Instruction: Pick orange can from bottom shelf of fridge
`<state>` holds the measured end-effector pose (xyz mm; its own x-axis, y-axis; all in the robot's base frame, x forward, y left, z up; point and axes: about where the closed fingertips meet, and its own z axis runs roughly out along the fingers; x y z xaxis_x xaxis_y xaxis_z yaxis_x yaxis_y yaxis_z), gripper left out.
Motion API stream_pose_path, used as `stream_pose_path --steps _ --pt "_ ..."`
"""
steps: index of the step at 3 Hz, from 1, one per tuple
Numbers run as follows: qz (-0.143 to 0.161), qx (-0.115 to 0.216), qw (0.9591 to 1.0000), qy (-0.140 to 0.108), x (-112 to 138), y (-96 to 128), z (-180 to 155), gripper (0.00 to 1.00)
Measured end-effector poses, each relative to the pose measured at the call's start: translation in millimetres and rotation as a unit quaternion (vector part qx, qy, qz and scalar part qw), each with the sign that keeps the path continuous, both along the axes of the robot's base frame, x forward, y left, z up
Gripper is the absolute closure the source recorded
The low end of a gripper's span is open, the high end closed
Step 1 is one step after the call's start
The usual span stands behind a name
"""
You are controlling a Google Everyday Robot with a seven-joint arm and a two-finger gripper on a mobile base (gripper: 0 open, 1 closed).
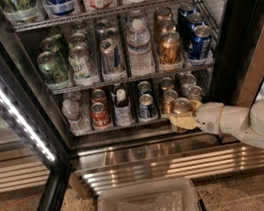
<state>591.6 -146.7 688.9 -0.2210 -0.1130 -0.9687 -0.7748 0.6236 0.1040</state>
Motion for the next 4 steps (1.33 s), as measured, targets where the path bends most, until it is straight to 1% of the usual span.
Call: stream_pose_path --steps 1,2,3,4 --pt "0.018 0.019 0.9996 0.007 -4 4 10 1.00" --pt "0.053 0.051 0.9972 0.012 -15 9 39 1.00" --pt "0.054 0.052 0.9971 0.012 -15 9 37 1.00" --pt "0.053 0.059 0.9968 0.008 -16 7 48 1.00"
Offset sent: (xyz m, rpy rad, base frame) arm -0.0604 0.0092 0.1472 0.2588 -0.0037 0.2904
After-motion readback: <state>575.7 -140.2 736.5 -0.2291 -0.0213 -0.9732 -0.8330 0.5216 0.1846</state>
